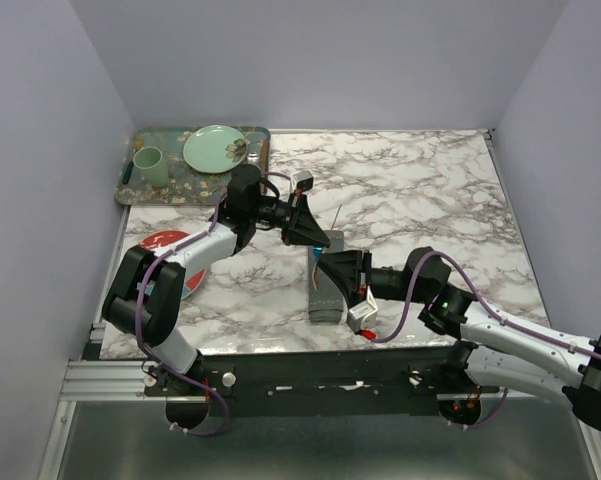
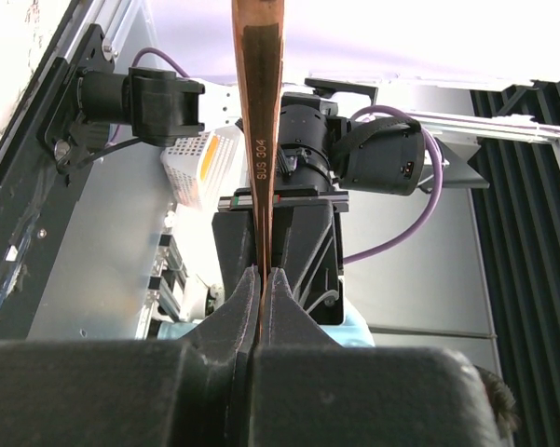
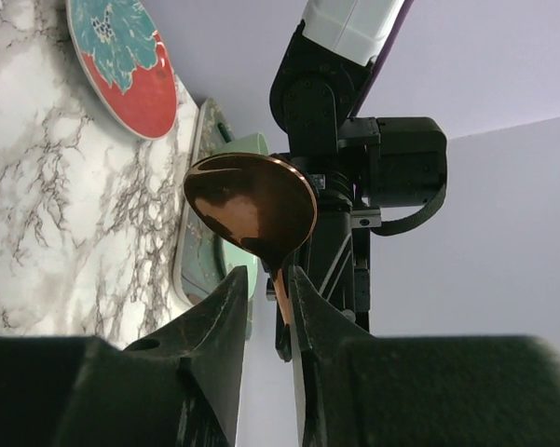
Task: Fold the napkin into a case and place the utensils inside
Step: Pass from the left arm to the right, then insert the spoon into the folded napkin.
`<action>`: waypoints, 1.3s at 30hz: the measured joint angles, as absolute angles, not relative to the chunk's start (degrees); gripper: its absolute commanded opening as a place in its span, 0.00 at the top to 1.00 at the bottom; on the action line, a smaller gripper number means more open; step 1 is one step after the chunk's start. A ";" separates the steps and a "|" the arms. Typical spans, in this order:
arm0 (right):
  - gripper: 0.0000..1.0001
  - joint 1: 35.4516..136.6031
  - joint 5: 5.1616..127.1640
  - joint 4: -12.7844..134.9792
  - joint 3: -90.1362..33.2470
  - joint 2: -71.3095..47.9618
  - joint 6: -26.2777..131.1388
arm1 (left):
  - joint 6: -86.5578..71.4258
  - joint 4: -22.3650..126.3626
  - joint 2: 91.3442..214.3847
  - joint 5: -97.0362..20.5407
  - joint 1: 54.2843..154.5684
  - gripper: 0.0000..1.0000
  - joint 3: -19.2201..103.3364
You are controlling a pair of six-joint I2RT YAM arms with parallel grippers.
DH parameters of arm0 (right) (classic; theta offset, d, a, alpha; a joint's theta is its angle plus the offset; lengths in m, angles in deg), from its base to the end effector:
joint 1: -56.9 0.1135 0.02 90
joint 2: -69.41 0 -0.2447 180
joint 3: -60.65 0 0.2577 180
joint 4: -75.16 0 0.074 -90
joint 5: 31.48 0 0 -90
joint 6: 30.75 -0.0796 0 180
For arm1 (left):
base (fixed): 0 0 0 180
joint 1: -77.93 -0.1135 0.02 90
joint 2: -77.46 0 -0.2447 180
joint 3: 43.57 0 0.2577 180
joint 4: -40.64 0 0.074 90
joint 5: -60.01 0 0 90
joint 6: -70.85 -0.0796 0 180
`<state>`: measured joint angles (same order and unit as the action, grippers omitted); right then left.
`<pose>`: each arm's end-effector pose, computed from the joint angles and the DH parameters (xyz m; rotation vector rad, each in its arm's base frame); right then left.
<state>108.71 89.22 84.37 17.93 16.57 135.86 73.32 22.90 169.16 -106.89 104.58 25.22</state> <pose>0.1339 0.2360 0.2610 -1.5577 0.2935 0.0868 0.2837 -0.2291 0.2495 -0.1105 -2.0746 2.0011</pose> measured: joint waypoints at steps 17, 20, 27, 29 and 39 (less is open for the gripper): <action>0.99 108.97 87.69 87.39 16.60 14.91 132.56 | 68.64 29.04 167.17 -103.22 102.35 0.33 23.78; 0.99 109.00 84.83 87.04 13.61 14.21 127.56 | 57.82 43.01 166.06 -98.04 97.08 0.34 25.85; 0.99 105.89 66.79 76.04 -7.40 3.30 101.55 | 29.15 71.71 165.38 -75.09 91.25 0.44 38.27; 0.99 103.69 62.34 71.41 -13.02 0.02 94.14 | 22.92 74.92 163.54 -67.57 91.45 0.47 37.28; 0.99 91.88 56.50 41.60 -32.84 -16.59 54.82 | 16.45 76.15 161.97 -56.09 92.32 0.51 26.90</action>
